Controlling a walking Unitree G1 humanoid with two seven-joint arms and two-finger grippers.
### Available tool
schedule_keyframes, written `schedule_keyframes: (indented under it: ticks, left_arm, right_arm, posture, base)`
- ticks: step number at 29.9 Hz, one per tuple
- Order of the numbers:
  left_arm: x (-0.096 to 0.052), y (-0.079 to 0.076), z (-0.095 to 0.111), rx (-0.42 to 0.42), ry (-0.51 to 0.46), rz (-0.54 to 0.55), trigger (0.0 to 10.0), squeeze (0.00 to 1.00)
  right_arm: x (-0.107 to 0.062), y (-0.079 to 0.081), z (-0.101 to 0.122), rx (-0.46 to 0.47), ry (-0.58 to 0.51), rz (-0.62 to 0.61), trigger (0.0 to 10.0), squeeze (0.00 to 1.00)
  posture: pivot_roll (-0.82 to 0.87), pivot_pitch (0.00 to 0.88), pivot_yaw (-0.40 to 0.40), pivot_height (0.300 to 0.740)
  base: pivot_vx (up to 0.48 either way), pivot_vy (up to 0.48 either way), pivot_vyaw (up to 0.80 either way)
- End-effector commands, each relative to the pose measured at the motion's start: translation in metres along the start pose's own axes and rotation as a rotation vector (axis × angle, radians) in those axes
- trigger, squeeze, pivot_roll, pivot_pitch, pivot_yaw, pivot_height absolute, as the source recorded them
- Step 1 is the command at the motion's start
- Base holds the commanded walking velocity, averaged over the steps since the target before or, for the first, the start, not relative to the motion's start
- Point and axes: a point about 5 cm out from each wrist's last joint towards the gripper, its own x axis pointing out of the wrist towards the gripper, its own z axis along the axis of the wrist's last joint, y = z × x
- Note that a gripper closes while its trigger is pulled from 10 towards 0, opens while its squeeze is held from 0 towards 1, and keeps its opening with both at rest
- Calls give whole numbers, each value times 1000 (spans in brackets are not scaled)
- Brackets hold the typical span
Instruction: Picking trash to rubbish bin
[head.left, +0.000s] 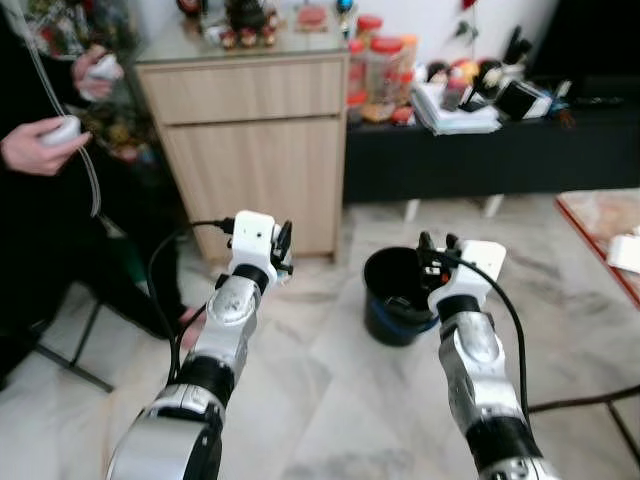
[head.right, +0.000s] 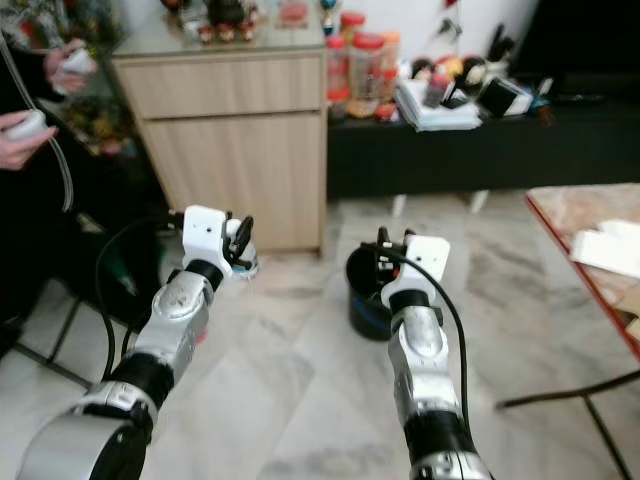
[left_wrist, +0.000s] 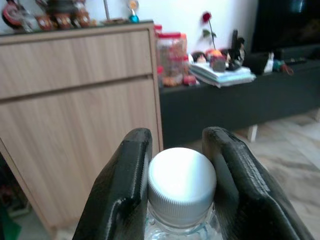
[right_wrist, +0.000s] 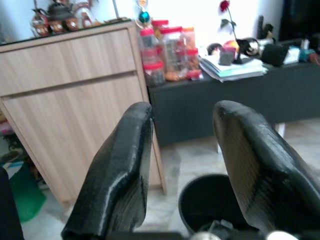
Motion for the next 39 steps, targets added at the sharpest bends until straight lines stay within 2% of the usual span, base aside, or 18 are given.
schedule_keyframes:
  ticks: [1,8,39]
  left_arm:
    - [0,15,5,16,-16,41,10000,0]
    - [0,15,5,15,-17,41,10000,0]
    - [2,12,7,17,-21,17,10000,0]
  right_arm:
    - [3,12,1,18,7,31,10000,0]
    - [3,17,-1,24,12,57,10000,0]
    - [3,23,-1,25,-12,78,10000,0]
  posture:
    - [125,17,15,740]
    - [134,15,15,740]
    - [141,0,28,740]
  base:
    - [371,0,-456]
    - [369,0,-715]
    - [366,0,0]
